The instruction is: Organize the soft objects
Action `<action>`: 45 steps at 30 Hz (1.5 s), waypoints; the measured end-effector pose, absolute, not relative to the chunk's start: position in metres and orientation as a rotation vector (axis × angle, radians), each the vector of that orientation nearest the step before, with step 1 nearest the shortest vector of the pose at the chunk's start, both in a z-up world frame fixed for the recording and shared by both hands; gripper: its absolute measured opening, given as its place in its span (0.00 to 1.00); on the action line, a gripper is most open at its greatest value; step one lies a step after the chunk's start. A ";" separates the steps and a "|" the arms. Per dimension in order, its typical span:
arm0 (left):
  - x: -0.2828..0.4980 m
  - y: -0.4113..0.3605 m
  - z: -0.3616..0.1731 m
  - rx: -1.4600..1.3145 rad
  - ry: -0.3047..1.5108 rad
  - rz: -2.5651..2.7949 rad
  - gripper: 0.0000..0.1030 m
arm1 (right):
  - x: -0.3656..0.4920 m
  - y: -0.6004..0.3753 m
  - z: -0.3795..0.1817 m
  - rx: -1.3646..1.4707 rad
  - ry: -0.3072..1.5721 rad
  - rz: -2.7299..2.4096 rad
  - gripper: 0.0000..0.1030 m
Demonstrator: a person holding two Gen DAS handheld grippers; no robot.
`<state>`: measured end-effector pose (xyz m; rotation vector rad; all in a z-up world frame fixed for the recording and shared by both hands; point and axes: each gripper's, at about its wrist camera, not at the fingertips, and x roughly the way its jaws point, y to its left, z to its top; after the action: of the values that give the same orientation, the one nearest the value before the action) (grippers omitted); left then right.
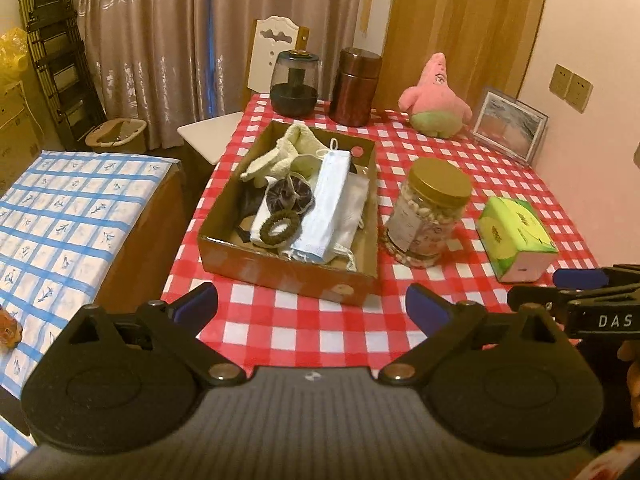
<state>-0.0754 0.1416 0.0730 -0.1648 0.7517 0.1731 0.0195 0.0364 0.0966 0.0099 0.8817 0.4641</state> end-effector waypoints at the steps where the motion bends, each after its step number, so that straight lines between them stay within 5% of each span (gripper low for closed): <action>1: -0.078 0.139 0.073 -0.161 0.751 0.176 0.97 | 0.016 0.033 0.098 0.011 0.879 0.456 0.79; 45: -0.107 0.095 0.073 -0.097 0.767 0.184 0.97 | -0.035 -0.001 0.114 0.012 0.849 0.350 0.79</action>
<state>-0.1072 0.0954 0.0727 -0.0970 0.7668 0.1840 -0.0350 -0.0014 0.1144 0.0122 0.8488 0.3496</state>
